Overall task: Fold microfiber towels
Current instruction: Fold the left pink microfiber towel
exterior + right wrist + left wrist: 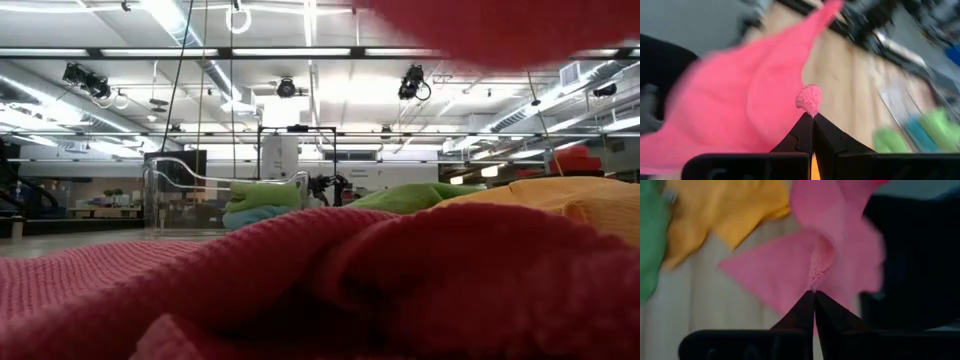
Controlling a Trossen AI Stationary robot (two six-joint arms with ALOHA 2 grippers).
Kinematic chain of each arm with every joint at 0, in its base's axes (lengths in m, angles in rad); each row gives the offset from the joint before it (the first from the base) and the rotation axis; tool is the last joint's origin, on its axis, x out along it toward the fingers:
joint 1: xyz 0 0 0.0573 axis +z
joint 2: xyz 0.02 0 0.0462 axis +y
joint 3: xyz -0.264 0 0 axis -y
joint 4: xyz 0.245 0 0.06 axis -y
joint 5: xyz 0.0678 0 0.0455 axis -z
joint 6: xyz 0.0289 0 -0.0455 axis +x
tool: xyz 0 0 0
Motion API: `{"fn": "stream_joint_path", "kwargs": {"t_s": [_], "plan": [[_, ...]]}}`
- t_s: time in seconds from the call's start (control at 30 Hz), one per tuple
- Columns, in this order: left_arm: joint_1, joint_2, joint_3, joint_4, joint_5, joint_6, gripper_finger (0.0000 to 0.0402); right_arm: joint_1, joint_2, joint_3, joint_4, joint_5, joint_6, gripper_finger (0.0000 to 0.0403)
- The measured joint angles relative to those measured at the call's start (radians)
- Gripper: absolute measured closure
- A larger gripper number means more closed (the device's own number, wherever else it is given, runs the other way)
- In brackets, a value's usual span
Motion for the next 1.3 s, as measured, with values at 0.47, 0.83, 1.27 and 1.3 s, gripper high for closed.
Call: {"fn": "stream_joint_path", "kwargs": {"t_s": [0.47,0.83,1.27,1.3], "plan": [[0.186,0.0,-0.098,-0.242,-0.142,-0.002,0.0395,-0.24,0.001,-0.199,-0.029,0.063,-0.01,0.0391],[0.287,0.0,-0.098,-0.303,-0.209,0.022,0.0393,-0.373,0.001,-0.212,-0.056,0.106,-0.113,0.039],[0.145,0.107,-0.098,-0.228,-0.185,-0.032,0.0395,-0.218,0.0,-0.25,-0.029,0.054,-0.054,0.039],[0.134,0.122,-0.098,-0.225,-0.187,-0.032,0.0396,-0.204,0.0,-0.267,-0.024,0.042,-0.051,0.039]]}}
